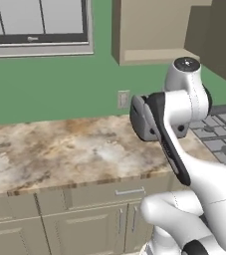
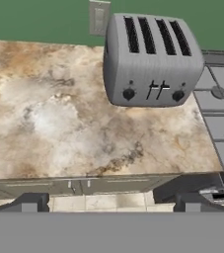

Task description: Open the cabinet. Pick the spray and place it next to the sink. Then close the cabinet.

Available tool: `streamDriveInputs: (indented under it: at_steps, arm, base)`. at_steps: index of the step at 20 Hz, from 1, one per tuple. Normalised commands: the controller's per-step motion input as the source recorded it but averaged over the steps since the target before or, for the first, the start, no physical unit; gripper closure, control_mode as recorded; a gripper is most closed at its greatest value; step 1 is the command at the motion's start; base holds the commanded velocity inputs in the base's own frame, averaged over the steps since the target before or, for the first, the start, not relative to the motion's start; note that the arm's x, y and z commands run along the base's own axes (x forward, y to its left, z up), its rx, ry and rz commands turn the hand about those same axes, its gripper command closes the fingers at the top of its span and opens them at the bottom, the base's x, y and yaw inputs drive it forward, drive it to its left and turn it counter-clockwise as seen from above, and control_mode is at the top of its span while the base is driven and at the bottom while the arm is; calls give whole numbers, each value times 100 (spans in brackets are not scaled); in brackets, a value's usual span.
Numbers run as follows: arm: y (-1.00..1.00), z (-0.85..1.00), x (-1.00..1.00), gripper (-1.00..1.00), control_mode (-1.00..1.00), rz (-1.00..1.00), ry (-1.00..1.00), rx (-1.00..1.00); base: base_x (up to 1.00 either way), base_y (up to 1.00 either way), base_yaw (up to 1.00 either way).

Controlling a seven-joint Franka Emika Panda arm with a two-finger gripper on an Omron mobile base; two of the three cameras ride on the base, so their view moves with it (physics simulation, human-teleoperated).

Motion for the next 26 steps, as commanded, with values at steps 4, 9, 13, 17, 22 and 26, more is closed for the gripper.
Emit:
streamDriveInputs:
  at_steps: [4,9,13,17,22,26]
  arm:
    - [0,0,0,-100,100,0,0,0]
    - [0,0,0,-100,100,0,0,0]
    - [0,0,0,-100,100,0,0,0]
    - [0,0,0,-100,100,0,0,0]
    - [0,0,0,-100,100,0,0,0]
    - [0,0,0,-100,100,0,0,0]
  base:
    - [28,-1,0]
    - [35,-1,0]
    - [14,-2,0]
    - [4,-2,1]
    - [0,0,0]
    - [0,0,0]
